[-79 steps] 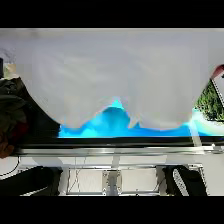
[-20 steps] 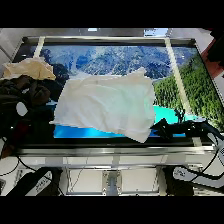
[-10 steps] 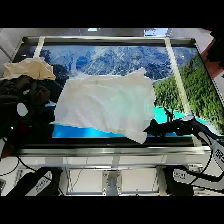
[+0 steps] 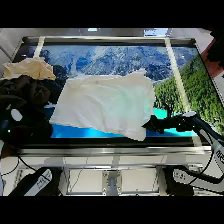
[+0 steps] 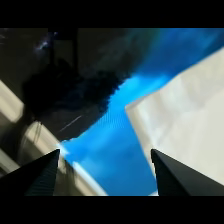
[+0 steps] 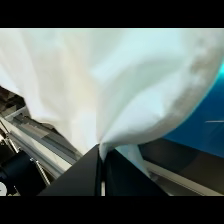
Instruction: Fold the shirts.
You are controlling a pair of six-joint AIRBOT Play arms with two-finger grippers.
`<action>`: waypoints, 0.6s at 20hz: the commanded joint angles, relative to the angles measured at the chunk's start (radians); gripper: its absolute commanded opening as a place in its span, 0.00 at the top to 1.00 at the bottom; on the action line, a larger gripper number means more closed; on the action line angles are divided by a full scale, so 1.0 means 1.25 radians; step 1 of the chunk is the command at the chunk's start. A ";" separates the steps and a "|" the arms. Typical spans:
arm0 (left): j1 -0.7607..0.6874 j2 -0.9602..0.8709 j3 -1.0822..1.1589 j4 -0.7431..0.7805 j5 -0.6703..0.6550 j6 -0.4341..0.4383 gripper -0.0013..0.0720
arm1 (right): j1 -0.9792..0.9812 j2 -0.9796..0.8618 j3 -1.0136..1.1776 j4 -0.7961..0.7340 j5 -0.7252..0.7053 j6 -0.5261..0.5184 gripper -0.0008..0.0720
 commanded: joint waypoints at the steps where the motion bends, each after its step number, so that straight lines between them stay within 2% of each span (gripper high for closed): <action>1: 0.129 -0.033 -0.005 -0.257 0.046 0.157 0.11 | 0.001 0.006 0.004 0.017 0.003 -0.012 0.95; 2: 0.151 -0.049 -0.005 -0.318 0.040 0.232 0.11 | 0.001 0.007 0.004 0.016 -0.001 -0.012 0.95; 7: 0.166 -0.166 -0.005 -0.444 -0.007 0.378 0.11 | 0.001 0.008 0.008 0.032 0.002 -0.012 0.95; 12: 0.166 -0.199 -0.005 -0.470 0.028 0.412 0.11 | 0.001 0.008 0.008 0.066 0.004 -0.018 0.95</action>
